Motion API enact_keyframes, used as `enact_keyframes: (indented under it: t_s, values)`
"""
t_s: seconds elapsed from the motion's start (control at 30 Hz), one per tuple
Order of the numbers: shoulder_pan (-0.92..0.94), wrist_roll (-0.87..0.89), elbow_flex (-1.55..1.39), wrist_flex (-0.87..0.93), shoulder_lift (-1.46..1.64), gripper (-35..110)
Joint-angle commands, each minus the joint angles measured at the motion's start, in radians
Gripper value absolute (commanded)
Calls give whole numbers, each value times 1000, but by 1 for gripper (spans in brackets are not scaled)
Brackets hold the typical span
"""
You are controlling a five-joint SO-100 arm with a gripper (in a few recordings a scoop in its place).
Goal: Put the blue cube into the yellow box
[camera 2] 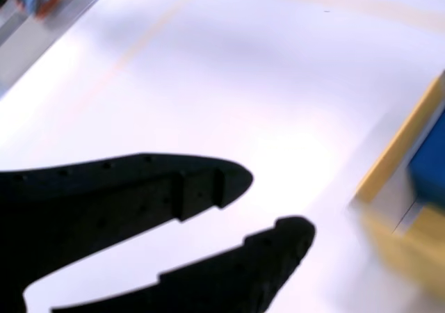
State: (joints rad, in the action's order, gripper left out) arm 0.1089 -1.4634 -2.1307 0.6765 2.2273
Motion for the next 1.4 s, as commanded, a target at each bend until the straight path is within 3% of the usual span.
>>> enact_keyframes:
  t_s: [0.0, 0.2, 0.63, 0.97, 1.2, 1.37]
  values:
    - [5, -48, -242, -40, 396, 12]
    - [-5, -97, -563, -3, 709, 12]
    - [31, -160, -914, 222, 1085, 12]
    - [43, -183, -1014, 374, 1115, 11]
    - [9, -250, -1014, 670, 1115, 8]
    - [-37, -156, -1014, 683, 1115, 7]
